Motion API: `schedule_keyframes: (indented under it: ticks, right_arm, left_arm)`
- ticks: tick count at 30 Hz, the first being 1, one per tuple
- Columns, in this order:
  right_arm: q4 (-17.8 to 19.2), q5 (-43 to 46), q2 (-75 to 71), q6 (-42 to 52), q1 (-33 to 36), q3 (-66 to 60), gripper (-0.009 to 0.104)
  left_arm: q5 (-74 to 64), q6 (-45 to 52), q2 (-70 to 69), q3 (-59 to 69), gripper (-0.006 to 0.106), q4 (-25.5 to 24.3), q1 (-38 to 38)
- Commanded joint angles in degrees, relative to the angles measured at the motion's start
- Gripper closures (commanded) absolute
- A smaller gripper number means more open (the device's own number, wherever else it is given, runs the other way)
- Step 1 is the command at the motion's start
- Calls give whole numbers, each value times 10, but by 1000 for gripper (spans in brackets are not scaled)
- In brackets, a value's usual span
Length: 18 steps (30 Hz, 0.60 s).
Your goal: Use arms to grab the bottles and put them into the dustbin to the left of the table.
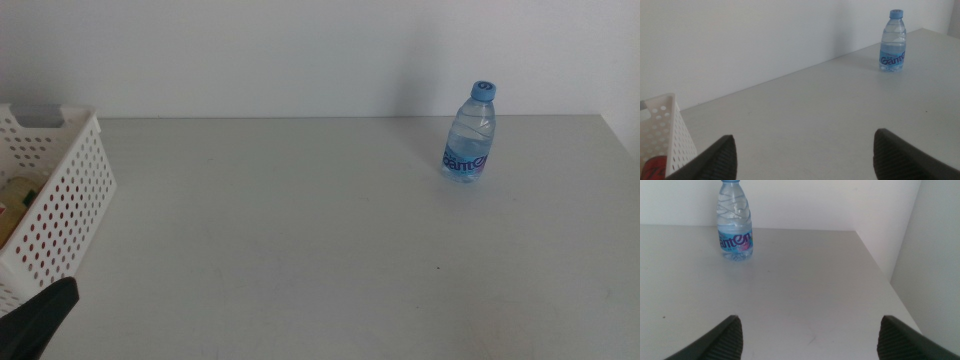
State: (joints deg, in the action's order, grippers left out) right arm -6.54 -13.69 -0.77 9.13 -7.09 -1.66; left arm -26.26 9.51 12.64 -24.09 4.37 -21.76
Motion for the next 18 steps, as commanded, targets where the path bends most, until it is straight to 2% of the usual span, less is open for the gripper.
schedule_keyframes:
  ticks: [1,3,8,12,14,18]
  right_arm:
    - [3,62,-12,7,-1,6,25]
    - [3,91,2,9,5,6,25]
    - [-1,344,181,-34,15,6,25]
    - [36,496,378,-104,44,6,25]
    - [61,612,480,-122,67,6,25]
    - [81,833,638,-130,98,7,25]
  left_arm:
    - [47,-8,6,-14,7,2,-4]
    - [47,-8,6,-14,7,2,-4]
    - [47,-8,6,-14,7,2,-4]
    - [46,-8,6,-14,7,2,-4]
    - [46,-8,6,-14,7,2,-4]
    - [46,-8,6,-14,7,2,-4]
